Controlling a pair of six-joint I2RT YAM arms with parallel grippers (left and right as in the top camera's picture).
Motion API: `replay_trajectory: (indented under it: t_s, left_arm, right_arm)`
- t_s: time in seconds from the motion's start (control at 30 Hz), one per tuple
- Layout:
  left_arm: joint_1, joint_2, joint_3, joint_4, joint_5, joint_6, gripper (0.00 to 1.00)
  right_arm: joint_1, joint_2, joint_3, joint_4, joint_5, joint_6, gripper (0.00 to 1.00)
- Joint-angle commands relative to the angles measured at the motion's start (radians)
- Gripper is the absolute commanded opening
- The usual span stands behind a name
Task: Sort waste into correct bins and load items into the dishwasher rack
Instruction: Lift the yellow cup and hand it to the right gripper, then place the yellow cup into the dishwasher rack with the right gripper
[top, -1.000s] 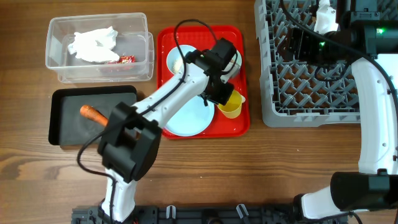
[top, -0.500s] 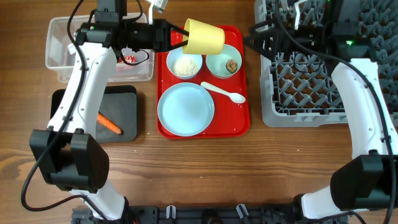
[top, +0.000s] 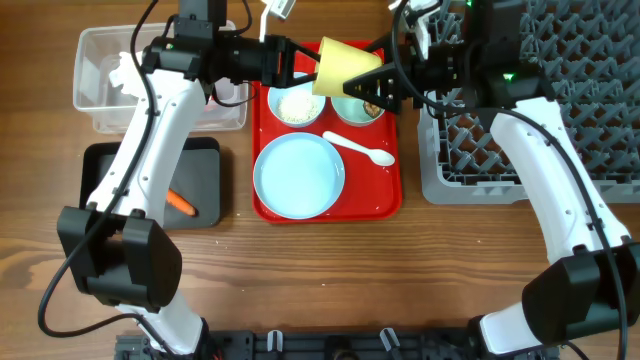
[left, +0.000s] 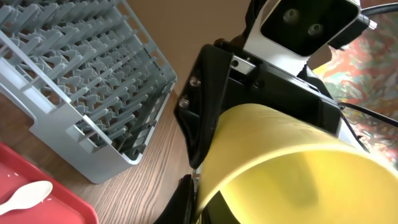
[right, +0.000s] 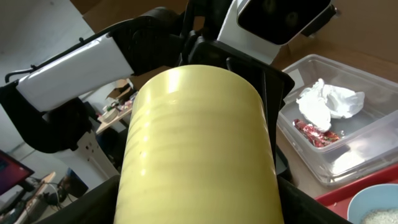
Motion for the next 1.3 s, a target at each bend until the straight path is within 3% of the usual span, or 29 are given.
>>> replay_trajectory:
  t_s: [0.0, 0.1, 0.2, 0.4, 0.53, 0.6, 0.7, 0.87, 1.1, 1.27]
  left_arm:
    - [-0.005, -0.006, 0.010, 0.004, 0.018, 0.001, 0.04]
    - [-0.005, -0.006, 0.010, 0.003, 0.018, 0.001, 0.35]
    - [-0.004, -0.006, 0.010, 0.003, 0.017, 0.001, 0.45]
    - [-0.004, -0.006, 0.010, 0.003, -0.051, 0.001, 0.48]
    - [-0.004, -0.006, 0.010, 0.002, -0.108, 0.001, 0.52]
    - [-0.004, -0.006, 0.010, -0.022, -0.170, 0.001, 0.54]
    - [-0.006, -0.006, 0.010, -0.134, -0.432, 0.001, 0.56]
    - [-0.054, -0.006, 0.010, -0.283, -0.859, 0.001, 0.58]
    - [-0.124, -0.006, 0.010, -0.288, -1.050, 0.001, 0.66]
    - [-0.127, -0.006, 0.010, -0.294, -1.053, 0.001, 0.66]
  right_arm:
    - [0.005, 0.002, -0.003, 0.007, -0.005, 0.000, 0.59]
    - [-0.001, 0.002, -0.003, 0.002, 0.017, 0.000, 0.57]
    - [-0.054, 0.002, -0.003, -0.032, 0.049, 0.010, 0.56]
    - [-0.173, -0.006, -0.002, -0.335, 0.467, -0.035, 0.57]
    - [-0.236, -0.059, 0.001, -0.367, 0.526, -0.006, 0.57]
    - [-0.254, -0.103, 0.005, -0.429, 0.695, 0.065, 0.57]
    - [-0.261, -0.162, 0.091, -0.657, 0.982, 0.113, 0.57]
    - [-0.260, -0.151, 0.203, -1.057, 1.227, 0.154, 0.57]
    - [-0.248, 0.015, 0.201, -1.126, 1.306, 0.179, 0.58]
    - [-0.232, 0.170, 0.174, -1.131, 1.300, 0.177, 0.58]
